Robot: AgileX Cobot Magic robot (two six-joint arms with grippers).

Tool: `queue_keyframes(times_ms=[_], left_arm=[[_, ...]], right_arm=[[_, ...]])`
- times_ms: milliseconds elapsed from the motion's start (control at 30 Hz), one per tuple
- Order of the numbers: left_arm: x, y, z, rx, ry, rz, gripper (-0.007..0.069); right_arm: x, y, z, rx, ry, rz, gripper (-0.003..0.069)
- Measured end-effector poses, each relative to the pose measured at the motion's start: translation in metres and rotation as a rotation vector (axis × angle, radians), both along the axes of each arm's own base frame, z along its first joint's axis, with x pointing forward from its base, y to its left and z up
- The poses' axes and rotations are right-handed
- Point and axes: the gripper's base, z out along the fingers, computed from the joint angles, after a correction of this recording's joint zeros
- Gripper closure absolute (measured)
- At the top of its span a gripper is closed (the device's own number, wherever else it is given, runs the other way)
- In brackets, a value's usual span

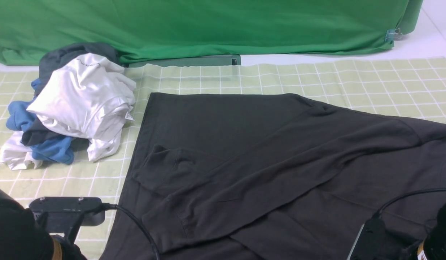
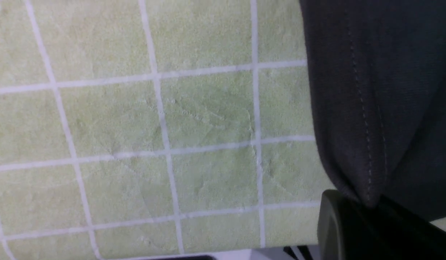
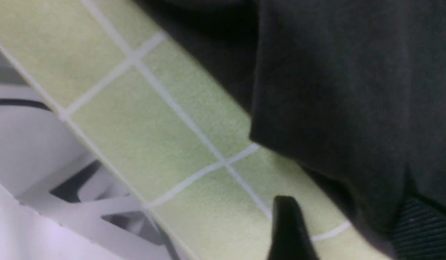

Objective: Fold a long-sleeved shirt over a green coffee tablecloth.
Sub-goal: 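Fold the black garment in half by bringing its near edge over to the far edge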

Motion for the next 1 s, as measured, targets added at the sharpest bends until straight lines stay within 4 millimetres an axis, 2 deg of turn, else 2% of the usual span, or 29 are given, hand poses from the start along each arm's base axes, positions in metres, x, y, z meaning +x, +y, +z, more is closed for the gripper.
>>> queue_keyframes(times_ms=[33,200,267,467,567,600,633,733,867,1000], left_arm=[[0.002,0.0,0.0,0.003,-0.022,0.002,0.0608],[0.01,0.0,0.003,-0.014,-0.09,0.03,0.0608],[0.016,0.001,0.008,-0.025,-0.126,0.042,0.0608],[0.043,0.006,0.034,-0.06,-0.286,0.109,0.0608],[0.07,0.016,0.054,-0.062,-0.347,0.174,0.0608],[0.071,0.015,0.056,-0.064,-0.354,0.172,0.0608],[0.087,0.02,0.064,-0.061,-0.376,0.19,0.0608],[0.112,0.025,0.075,-0.064,-0.401,0.2,0.0608],[0.145,0.028,0.082,-0.066,-0.418,0.204,0.0608],[0.179,0.025,0.079,-0.062,-0.41,0.197,0.0608]], right_arm=[[0.001,0.0,-0.001,-0.003,-0.012,0.022,0.0376],[0.005,-0.002,-0.001,-0.024,-0.044,0.053,0.0579],[0.007,-0.002,0.001,-0.042,-0.052,0.043,0.0627],[0.025,0.0,0.02,-0.081,-0.157,0.038,0.0634],[0.042,0.004,0.039,-0.093,-0.26,0.038,0.0634],[0.043,0.005,0.04,-0.091,-0.263,0.037,0.0634],[0.052,0.008,0.051,-0.087,-0.313,0.036,0.0636],[0.069,0.008,0.069,-0.058,-0.384,0.0,0.0636],[0.095,0.0,0.092,-0.013,-0.487,-0.08,0.0638],[0.129,-0.01,0.107,-0.01,-0.549,-0.115,0.0638]])
